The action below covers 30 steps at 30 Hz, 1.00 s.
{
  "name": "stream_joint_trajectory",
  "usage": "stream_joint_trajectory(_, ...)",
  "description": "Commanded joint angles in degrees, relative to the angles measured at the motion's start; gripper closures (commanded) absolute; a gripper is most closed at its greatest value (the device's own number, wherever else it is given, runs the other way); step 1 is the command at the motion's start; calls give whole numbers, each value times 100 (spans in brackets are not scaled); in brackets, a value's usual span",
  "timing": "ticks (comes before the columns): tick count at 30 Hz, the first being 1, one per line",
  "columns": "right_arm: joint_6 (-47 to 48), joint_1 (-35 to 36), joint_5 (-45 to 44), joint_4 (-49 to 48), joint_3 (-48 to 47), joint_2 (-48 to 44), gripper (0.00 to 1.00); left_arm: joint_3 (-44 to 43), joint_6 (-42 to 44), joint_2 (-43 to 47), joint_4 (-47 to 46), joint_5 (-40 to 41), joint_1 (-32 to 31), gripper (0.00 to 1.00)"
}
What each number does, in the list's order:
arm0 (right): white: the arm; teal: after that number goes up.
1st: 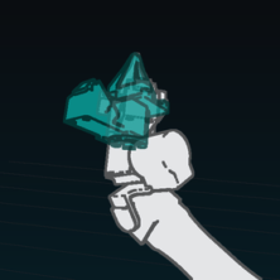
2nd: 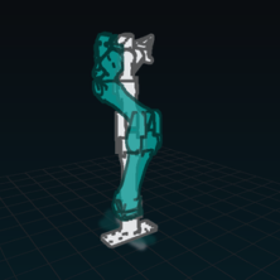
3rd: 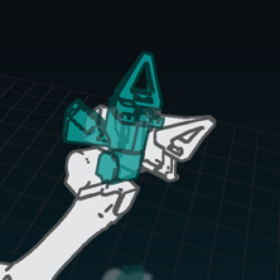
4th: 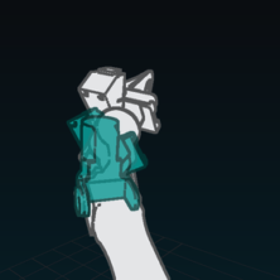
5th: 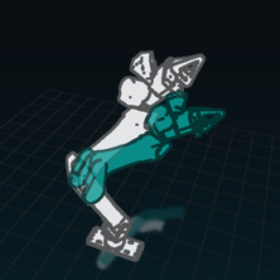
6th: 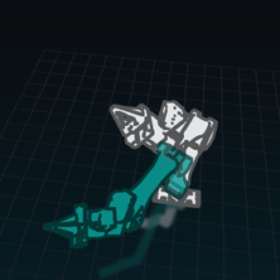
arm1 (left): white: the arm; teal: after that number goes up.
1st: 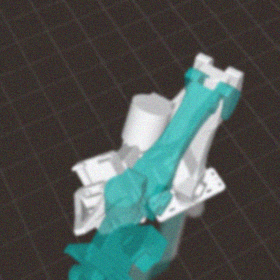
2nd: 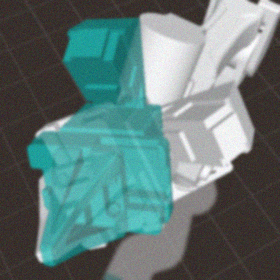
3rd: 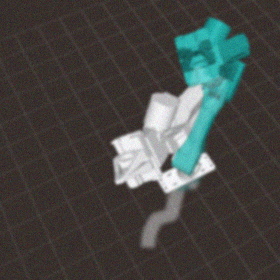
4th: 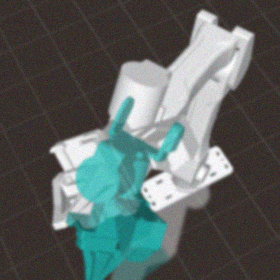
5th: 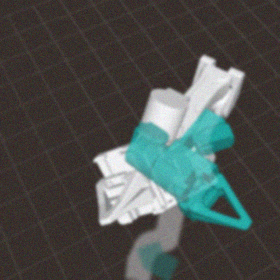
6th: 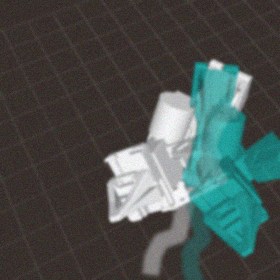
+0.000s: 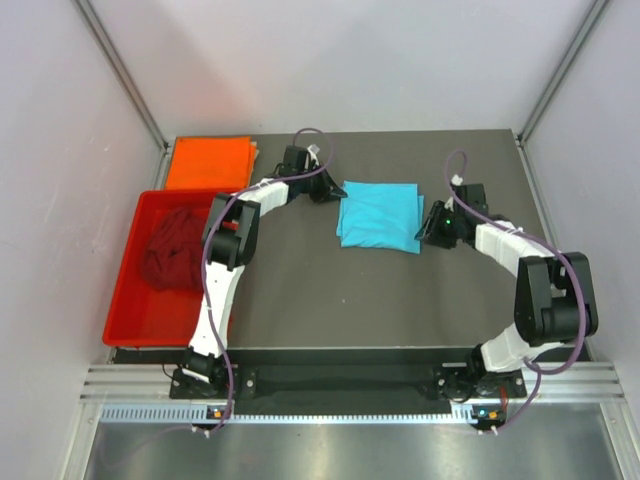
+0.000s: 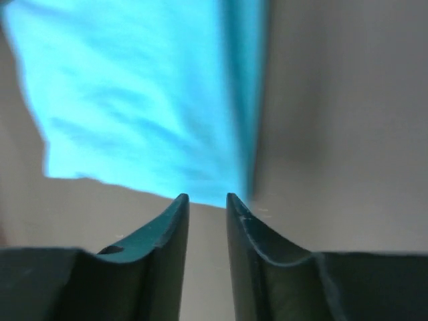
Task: Fold and stack the t-shirts
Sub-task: Fold the tshirt
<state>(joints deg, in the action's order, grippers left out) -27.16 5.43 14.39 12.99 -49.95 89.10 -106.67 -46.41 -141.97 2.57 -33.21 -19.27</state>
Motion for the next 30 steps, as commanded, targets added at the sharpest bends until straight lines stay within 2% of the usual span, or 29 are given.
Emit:
stream_joint_trajectory(1,70,449,-237,135,-523,-262,73,208,141,223,86,78,20,100)
stream_joint_trajectory(2,62,694,-148,38,-594,-157,82,217,150,223,86,69,28,100)
stream_joint_trajectory(3,53,818,-60,-33,-751,-86,95,226,141,223,86,69,20,100)
stream_joint_trajectory(4,35,932,176,-208,-840,10,100,243,159,214,86,61,19,100)
stream_joint_trajectory(8,-175,1372,1010,-885,-1139,764,100,243,141,187,68,52,20,100)
stream_joint_trajectory(10,-307,1417,1607,-1489,-1201,1055,100,235,133,152,60,34,28,100)
stream_joint_trajectory(12,-413,1487,1890,-1650,-1297,1468,100,235,124,135,60,25,28,100)
stream_joint_trajectory(16,-843,1522,2795,-2721,-991,1953,100,217,141,108,77,34,28,100)
stream_joint_trajectory(20,-1072,1575,3025,-3171,-587,2182,100,200,133,91,60,69,28,100)
stream_joint_trajectory(24,-1222,1575,3184,-3636,-173,1971,100,165,132,38,51,69,37,100)
stream_joint_trajectory(30,-1178,1566,3376,-3576,-58,1918,100,147,106,21,51,69,37,100)
